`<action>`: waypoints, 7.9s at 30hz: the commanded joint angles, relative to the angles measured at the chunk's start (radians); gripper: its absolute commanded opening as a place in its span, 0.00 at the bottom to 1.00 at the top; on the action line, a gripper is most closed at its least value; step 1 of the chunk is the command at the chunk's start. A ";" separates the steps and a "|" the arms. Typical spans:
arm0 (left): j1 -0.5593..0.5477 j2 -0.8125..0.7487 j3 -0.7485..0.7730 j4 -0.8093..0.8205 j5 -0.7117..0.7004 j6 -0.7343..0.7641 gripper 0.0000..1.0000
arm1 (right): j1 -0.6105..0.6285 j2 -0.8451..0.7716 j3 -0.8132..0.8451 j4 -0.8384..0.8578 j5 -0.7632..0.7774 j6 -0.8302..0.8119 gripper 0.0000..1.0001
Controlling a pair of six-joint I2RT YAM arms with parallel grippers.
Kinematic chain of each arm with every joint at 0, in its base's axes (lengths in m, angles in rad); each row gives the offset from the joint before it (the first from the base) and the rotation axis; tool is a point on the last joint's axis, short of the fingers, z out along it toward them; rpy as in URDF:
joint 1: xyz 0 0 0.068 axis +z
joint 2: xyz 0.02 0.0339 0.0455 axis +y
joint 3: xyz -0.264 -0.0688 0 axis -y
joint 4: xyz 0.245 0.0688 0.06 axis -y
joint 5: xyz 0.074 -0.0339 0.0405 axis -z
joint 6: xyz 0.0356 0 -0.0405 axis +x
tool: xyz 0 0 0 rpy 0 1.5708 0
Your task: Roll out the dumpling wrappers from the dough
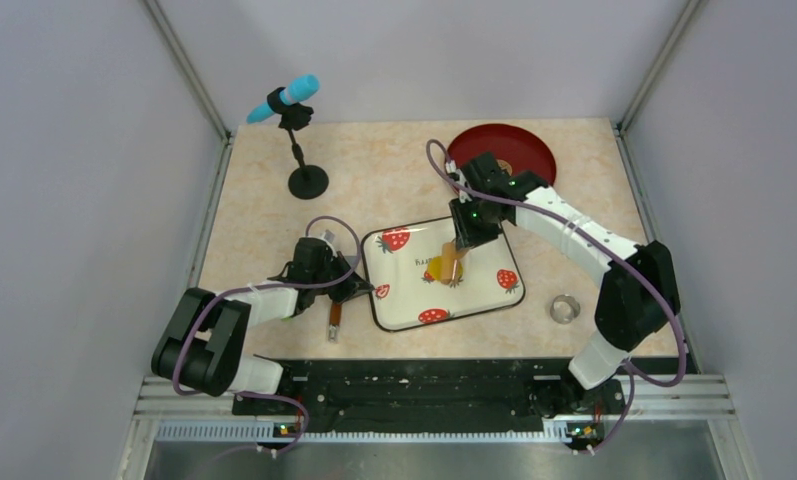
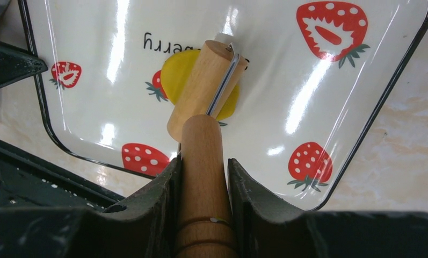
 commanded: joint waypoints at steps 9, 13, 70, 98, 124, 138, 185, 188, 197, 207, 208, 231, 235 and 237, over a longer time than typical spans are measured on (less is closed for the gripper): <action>-0.013 0.034 -0.029 -0.088 -0.097 0.022 0.00 | -0.107 0.115 -0.128 -0.083 0.190 -0.046 0.00; -0.013 0.034 -0.029 -0.086 -0.099 0.022 0.00 | -0.113 0.131 -0.122 -0.122 0.243 -0.055 0.00; 0.198 -0.116 -0.005 -0.277 -0.135 0.144 0.00 | -0.097 0.150 -0.141 -0.260 0.345 0.022 0.00; 0.198 -0.072 0.004 -0.232 -0.028 0.215 0.00 | 0.030 -0.065 0.154 -0.044 0.034 -0.085 0.00; 0.198 -0.069 0.005 -0.235 -0.030 0.215 0.00 | 0.103 0.174 0.112 -0.052 0.153 -0.098 0.00; 0.198 -0.071 0.005 -0.238 -0.030 0.219 0.00 | 0.034 0.283 0.048 -0.085 0.085 -0.117 0.00; 0.198 -0.072 0.004 -0.238 -0.034 0.217 0.00 | 0.081 0.297 -0.201 0.085 0.150 -0.067 0.00; 0.198 -0.072 0.003 -0.237 -0.034 0.217 0.00 | 0.085 0.308 -0.189 0.087 0.132 -0.073 0.00; 0.198 -0.068 0.006 -0.238 -0.032 0.218 0.00 | 0.154 0.386 -0.066 0.088 0.085 -0.050 0.00; 0.198 -0.062 0.008 -0.238 -0.030 0.220 0.00 | 0.245 0.349 0.113 0.033 0.039 -0.012 0.00; 0.198 -0.061 0.008 -0.238 -0.030 0.220 0.00 | 0.249 0.331 0.119 0.031 0.033 -0.007 0.00; 0.196 -0.062 0.008 -0.236 -0.030 0.220 0.00 | 0.161 0.026 0.159 -0.055 0.110 -0.023 0.00; 0.196 -0.061 0.008 -0.237 -0.030 0.220 0.00 | 0.128 0.045 0.121 -0.015 0.085 -0.037 0.00; 0.196 -0.061 0.008 -0.237 -0.029 0.221 0.00 | 0.116 0.065 0.104 0.000 0.053 -0.042 0.00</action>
